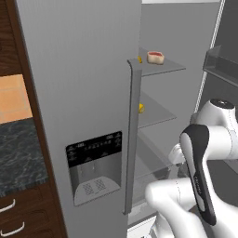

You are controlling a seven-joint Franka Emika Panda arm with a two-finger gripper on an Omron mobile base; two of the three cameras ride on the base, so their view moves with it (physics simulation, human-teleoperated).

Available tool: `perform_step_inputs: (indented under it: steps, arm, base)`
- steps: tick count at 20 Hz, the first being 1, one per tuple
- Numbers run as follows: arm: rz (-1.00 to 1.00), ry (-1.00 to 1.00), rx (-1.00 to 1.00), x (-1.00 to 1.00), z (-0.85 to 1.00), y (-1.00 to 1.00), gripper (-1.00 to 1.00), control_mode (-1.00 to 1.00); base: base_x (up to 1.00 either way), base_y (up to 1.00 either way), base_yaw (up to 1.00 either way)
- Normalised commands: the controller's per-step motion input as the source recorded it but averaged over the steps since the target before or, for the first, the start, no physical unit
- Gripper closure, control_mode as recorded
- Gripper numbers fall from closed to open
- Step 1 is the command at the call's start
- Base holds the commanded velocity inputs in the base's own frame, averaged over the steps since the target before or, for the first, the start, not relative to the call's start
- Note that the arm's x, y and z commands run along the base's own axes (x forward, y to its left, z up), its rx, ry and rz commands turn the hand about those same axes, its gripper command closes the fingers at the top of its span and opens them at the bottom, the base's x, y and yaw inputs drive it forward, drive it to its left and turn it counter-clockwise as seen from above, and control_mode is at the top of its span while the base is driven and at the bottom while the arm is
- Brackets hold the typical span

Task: Place one lemon and one steak in each tupperware on the nearby counter, to pack two identical lunches.

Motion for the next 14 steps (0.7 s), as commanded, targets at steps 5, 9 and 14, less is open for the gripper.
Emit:
perform_step_inputs:
  steps: [5, 9, 14]
  arm:
    - [0.00, 0.00, 0.00, 0.00, 0.00, 0.00, -1.00, 1.00]
    - [0.00, 0.00, 0.00, 0.00, 0.00, 0.00, -1.00, 1.00]
    - [0.01, -0.01, 0.00, 0.00, 0.02, 0.00, -1.00, -1.00]
  base:
    - [0.07, 0.00, 0.00]
    - [0.00, 0.00, 0.00]
    - [0.00, 0.00, 0.00]
